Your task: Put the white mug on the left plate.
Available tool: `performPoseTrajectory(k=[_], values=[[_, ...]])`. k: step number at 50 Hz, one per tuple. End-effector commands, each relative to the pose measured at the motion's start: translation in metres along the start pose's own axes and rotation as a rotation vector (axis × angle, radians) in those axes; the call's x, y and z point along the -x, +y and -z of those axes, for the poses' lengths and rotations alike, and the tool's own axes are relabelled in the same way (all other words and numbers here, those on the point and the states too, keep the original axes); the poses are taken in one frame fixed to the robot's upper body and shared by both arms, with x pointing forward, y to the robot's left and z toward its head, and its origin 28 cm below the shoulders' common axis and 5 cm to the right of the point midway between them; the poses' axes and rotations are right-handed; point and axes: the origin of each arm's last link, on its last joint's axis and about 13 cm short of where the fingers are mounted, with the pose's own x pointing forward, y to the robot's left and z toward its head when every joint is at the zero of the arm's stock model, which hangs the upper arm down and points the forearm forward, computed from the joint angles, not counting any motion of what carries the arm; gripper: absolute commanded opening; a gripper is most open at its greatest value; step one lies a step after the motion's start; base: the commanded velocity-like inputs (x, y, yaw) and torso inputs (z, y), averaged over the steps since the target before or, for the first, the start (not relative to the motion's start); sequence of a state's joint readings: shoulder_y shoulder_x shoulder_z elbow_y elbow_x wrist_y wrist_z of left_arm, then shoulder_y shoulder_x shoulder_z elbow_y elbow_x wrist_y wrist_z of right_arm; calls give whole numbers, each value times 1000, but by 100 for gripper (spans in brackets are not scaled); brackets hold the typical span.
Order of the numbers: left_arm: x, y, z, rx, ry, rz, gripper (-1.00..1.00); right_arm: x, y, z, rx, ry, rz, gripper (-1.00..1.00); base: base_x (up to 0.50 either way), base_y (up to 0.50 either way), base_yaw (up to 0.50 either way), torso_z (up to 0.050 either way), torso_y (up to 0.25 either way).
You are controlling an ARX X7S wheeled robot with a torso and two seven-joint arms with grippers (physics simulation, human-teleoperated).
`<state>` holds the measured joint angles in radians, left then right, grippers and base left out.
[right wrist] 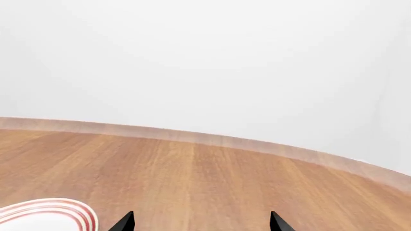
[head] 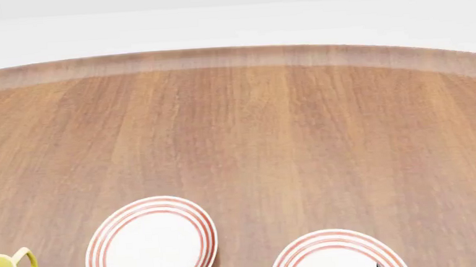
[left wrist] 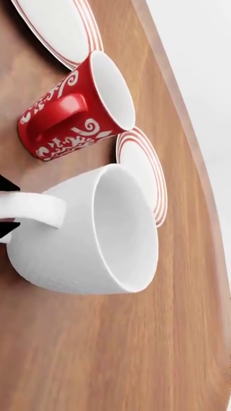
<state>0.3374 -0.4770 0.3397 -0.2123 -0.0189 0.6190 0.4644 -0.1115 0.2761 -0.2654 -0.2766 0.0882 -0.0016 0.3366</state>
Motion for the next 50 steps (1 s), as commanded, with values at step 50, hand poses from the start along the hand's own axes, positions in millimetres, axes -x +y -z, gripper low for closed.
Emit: performPoseTrajectory(k=[50], values=[[63,-26,-58,-88,-238,-230,-100,-2,1,2,4,4,-5,100,0,0,0,0,0]])
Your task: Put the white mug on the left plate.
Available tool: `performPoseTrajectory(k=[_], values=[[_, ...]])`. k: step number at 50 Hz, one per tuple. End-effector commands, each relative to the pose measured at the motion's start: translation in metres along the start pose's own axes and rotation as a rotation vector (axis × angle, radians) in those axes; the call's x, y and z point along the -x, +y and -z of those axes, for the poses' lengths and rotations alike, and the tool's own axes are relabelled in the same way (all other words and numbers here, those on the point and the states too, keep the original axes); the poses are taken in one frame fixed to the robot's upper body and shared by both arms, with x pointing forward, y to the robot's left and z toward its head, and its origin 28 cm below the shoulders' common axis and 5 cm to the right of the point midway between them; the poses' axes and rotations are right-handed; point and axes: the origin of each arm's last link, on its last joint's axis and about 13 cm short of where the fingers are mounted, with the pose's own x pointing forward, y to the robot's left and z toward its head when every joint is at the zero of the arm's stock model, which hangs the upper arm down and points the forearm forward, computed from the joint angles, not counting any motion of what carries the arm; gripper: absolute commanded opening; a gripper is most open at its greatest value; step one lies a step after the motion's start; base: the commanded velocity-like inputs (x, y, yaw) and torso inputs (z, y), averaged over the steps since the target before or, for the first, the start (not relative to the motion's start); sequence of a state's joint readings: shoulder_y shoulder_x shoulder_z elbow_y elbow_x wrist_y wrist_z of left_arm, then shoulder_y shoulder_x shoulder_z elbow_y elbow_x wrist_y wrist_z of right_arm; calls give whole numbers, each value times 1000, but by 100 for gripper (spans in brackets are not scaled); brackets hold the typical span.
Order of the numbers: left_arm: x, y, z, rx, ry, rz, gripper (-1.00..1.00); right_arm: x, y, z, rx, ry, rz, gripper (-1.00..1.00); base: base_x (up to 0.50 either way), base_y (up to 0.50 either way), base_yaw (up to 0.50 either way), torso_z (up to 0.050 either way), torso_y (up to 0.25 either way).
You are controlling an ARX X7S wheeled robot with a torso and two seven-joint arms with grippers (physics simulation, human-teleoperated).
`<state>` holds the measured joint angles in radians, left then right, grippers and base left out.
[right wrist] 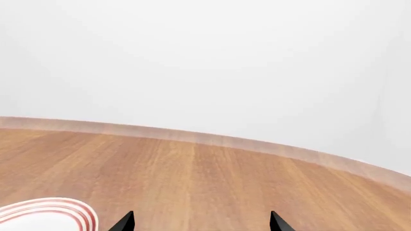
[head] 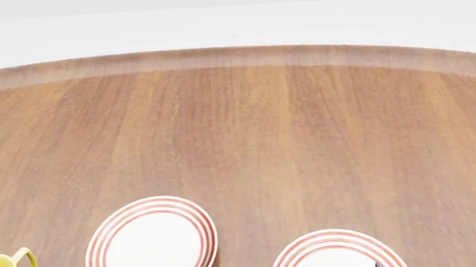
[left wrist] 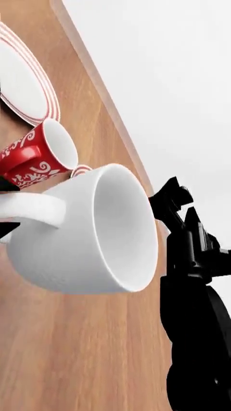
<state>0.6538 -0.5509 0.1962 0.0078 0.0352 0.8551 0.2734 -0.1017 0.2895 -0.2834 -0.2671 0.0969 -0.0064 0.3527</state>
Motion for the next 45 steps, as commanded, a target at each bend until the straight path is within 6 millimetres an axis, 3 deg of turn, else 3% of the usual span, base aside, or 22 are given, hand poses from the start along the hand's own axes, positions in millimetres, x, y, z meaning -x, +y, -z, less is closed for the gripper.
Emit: performPoseTrajectory(k=[1,17,19,45], values=[[8,9,-23,4,-97,-99,-100,-1,1,1,2,4,-4,100,0,0,0,0,0],[-5,42,-21,58,-138,-216,-100,-1,1,2,2,5,-3,100,0,0,0,0,0],[-11,49,-22,121,-127,-237,-100,-1,1,1,1,5,-4,100,0,0,0,0,0],[-61,106,-9,134,-95,-312,-100,-2,1,2,2,8,-3,100,0,0,0,0,0]])
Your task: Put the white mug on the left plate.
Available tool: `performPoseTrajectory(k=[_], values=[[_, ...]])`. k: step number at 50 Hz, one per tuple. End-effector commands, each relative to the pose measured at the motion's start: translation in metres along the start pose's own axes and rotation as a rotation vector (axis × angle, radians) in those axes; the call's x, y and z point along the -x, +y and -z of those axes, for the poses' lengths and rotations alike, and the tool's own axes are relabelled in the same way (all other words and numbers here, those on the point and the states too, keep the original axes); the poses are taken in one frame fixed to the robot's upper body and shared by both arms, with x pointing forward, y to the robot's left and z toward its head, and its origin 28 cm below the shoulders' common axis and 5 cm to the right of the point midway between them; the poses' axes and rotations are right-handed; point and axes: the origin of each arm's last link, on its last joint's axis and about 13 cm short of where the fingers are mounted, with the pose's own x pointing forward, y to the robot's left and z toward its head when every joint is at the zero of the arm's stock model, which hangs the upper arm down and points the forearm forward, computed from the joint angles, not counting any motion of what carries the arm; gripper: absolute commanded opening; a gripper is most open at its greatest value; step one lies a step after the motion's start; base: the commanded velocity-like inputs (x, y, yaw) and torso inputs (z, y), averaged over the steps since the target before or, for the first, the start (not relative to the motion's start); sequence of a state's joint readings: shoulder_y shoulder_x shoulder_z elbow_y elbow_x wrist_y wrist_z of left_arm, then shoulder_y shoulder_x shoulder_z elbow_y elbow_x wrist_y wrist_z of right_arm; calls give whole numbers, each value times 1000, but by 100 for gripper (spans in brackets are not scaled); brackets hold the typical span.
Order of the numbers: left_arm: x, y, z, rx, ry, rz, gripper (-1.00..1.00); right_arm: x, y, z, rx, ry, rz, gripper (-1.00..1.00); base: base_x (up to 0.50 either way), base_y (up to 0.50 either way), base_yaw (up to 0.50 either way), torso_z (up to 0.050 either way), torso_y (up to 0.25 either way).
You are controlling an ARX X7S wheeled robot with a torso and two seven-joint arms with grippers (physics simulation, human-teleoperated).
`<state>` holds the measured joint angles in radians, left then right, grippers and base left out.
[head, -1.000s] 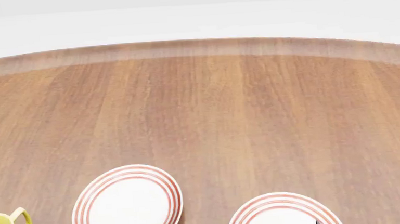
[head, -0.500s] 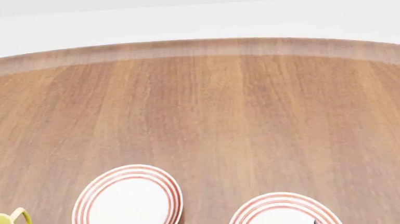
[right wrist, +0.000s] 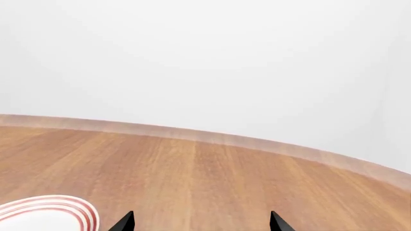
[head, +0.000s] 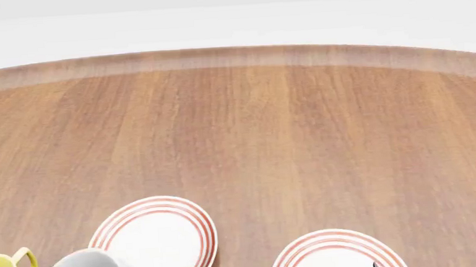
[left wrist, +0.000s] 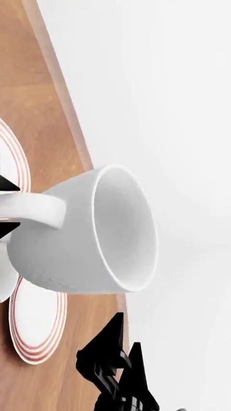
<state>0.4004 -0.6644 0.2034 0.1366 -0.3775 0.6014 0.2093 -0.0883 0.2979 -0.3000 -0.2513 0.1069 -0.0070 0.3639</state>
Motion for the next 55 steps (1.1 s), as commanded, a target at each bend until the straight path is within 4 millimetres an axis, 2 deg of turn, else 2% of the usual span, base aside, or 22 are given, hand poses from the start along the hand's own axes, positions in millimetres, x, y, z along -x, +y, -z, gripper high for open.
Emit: performPoseTrajectory(k=[1,19,21,27,44,55], values=[[-30,18,4,8,16,-43,-100,0,0,0,1,1,-1,100,0,0,0,0,0],[-72,33,21,11,87,-52,-100,1,0,0,2,1,2,100,0,0,0,0,1],[-79,37,15,-2,109,-45,-100,1,0,0,0,0,4,100,0,0,0,0,0],[-89,44,20,-7,148,-47,-100,0,-1,1,0,0,3,100,0,0,0,0,0],[-104,65,33,-20,236,-92,-100,-1,0,2,0,4,-1,100,0,0,0,0,1],[-115,71,41,13,258,-95,-100,-1,1,2,3,6,-2,100,0,0,0,0,0]])
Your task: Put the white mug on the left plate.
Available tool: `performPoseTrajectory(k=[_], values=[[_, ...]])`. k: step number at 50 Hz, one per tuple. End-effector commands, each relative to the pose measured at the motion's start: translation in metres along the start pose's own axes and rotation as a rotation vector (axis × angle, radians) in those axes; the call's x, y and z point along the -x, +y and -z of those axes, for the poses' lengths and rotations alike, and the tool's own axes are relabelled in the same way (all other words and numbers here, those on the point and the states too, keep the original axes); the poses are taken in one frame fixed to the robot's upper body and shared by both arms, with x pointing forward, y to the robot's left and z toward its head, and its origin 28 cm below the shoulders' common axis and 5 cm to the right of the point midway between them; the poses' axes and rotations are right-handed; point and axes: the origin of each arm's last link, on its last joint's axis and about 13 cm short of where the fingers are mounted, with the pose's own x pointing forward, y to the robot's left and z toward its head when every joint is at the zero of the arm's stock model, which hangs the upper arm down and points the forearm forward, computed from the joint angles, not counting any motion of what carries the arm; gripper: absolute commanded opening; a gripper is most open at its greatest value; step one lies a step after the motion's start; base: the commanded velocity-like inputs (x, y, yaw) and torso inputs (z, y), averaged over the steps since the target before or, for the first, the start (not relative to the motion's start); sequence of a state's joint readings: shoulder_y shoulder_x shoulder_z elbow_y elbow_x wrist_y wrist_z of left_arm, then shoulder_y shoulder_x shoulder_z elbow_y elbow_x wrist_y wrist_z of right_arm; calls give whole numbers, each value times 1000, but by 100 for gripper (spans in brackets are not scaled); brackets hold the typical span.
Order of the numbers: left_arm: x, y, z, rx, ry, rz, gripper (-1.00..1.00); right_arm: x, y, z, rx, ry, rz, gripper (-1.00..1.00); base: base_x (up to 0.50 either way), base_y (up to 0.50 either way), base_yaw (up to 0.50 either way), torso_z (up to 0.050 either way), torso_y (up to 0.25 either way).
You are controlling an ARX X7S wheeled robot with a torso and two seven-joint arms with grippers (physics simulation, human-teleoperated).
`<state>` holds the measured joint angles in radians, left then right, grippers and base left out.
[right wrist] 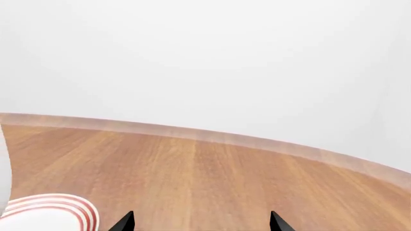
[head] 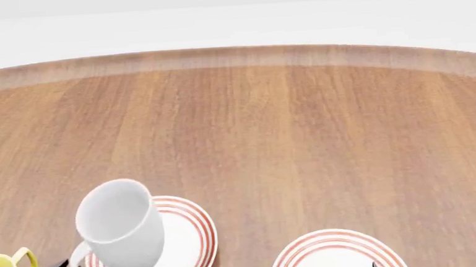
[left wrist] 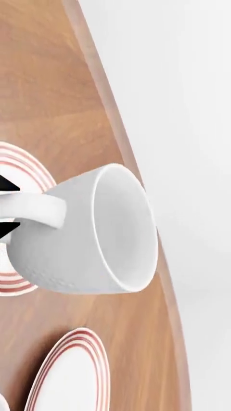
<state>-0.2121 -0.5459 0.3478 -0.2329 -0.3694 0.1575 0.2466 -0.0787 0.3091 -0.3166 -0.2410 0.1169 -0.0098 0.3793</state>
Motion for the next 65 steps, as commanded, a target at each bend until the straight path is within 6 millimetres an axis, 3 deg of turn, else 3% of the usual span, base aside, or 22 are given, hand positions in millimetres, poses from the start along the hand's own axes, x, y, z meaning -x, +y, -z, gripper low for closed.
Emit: performPoseTrajectory(k=[1,17,32,50,65], values=[[-14,5,3,32,20,-5,-100,0,0,1,1,2,0,100,0,0,0,0,0],[-34,1,13,77,43,3,-100,0,0,1,2,2,1,100,0,0,0,0,0],[-48,-1,27,140,12,-95,-100,0,-1,0,1,2,4,100,0,0,0,0,1],[-52,-8,40,163,6,-106,-100,0,-1,0,2,0,5,100,0,0,0,0,0],[-58,-16,39,183,-6,-92,-100,0,-2,1,2,0,7,100,0,0,0,0,1]])
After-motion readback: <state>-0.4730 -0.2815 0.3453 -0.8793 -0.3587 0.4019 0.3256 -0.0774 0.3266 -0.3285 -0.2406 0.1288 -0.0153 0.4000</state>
